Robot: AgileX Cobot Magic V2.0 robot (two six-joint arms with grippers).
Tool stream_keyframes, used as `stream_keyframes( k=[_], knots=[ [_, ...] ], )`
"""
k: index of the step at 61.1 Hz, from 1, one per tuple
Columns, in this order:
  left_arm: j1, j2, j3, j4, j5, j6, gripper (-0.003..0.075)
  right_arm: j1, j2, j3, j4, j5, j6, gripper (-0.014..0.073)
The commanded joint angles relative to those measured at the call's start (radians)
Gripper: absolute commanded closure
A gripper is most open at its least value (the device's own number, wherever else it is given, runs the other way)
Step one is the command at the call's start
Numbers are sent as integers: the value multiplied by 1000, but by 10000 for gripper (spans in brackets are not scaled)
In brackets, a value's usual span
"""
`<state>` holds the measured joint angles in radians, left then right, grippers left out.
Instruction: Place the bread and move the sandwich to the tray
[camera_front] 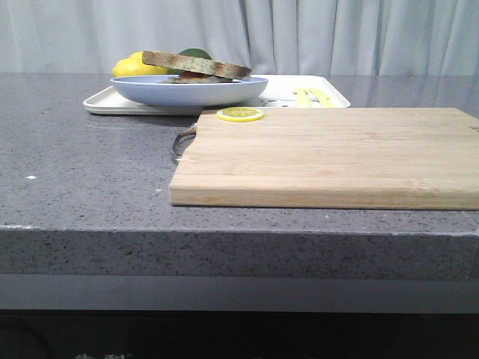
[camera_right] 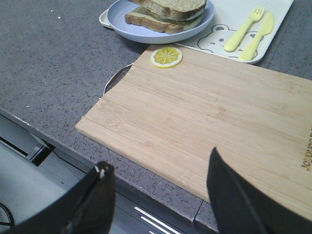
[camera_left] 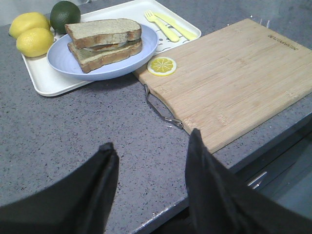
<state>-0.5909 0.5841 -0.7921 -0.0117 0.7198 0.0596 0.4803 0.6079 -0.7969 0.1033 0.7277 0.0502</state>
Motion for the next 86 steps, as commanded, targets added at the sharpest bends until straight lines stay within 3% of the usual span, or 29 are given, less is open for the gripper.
stream_keyframes(
  k=[1, 8, 19, 26, 62, 75, 86],
  knots=[
    [-9, 0, -21, 2, -78, -1, 414, -6, 0, -22, -20, -57, -5, 156],
    [-9, 0, -21, 2, -78, -1, 521, -6, 0, -22, -25, -51, -5, 253],
    [-9, 0, -21, 2, -78, -1, 708, -6, 0, -22, -25, -38, -5, 574],
    [-9, 0, -21, 2, -74, -1, 741, -6, 0, -22, -25, -35, -5, 715],
    [-5, -20, -2, -5, -89, -1, 741, -6, 0, -22, -25, -35, -5, 709],
    [156, -175, 153, 36, -258, -1, 740, -6, 0, -22, -25, -34, -5, 709],
    [300, -384, 400, 39, -528, -1, 740, -6, 0, -22, -25, -33, -5, 709]
  ],
)
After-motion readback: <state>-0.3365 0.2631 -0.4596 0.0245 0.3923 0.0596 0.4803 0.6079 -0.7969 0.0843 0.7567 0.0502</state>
